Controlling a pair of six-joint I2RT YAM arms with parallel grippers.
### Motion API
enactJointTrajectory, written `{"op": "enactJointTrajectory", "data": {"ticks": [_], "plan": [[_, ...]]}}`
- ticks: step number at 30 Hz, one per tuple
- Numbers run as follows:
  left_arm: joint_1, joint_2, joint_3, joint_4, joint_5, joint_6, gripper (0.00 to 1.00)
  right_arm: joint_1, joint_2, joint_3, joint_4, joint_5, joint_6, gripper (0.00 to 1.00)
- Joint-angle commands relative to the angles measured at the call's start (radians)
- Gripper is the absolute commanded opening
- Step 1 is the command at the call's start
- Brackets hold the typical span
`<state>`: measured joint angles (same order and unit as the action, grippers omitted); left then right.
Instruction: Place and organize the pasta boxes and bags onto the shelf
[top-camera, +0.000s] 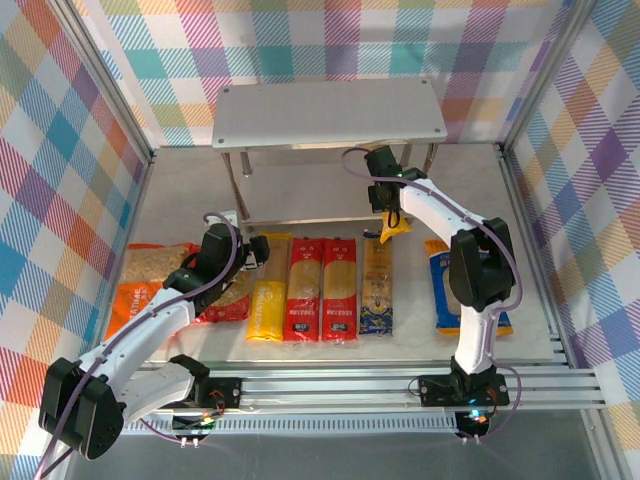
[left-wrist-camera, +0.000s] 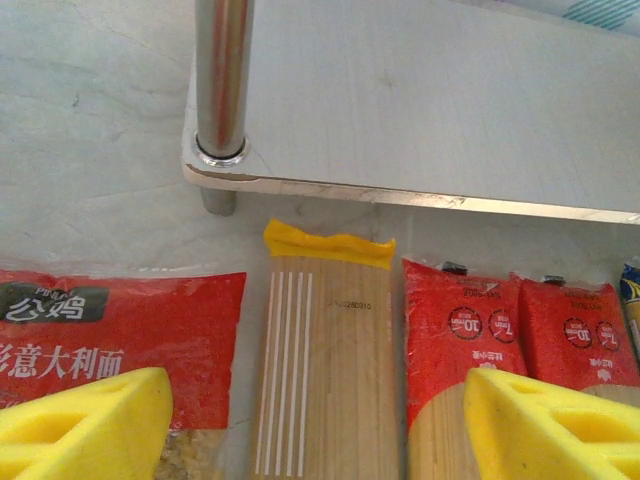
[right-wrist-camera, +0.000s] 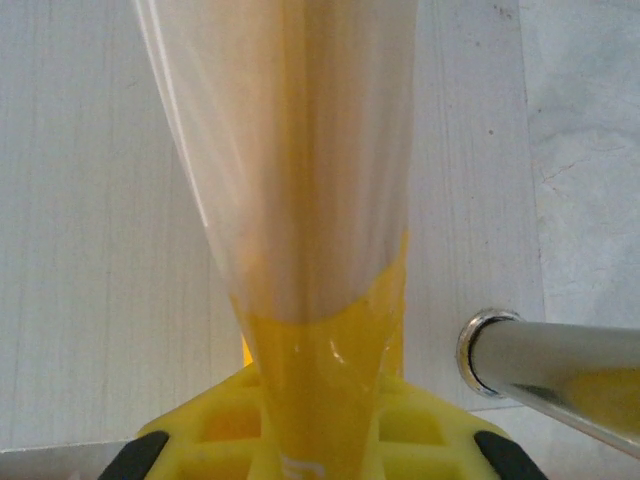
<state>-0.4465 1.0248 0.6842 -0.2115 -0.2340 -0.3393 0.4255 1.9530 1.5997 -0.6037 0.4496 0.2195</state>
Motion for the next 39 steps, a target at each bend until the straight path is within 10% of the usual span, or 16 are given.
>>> {"op": "enactJointTrajectory", "data": {"ticks": [1, 19, 39], "plan": [[0.014, -0.027, -0.014, -0.018, -0.004, 0.019, 0.77, -0.013, 0.043, 0.038, 0.132, 0.07, 0.004, 0.0], [0.023, -0.049, -0.026, -0.058, 0.016, 0.023, 0.78, -0.022, 0.079, 0.051, 0.08, 0.075, 0.067, 0.64], [-0.065, -0.038, -0.056, -0.217, 0.035, -0.033, 0.77, 0.015, -0.358, -0.351, 0.042, -0.178, 0.153, 0.71]]}}
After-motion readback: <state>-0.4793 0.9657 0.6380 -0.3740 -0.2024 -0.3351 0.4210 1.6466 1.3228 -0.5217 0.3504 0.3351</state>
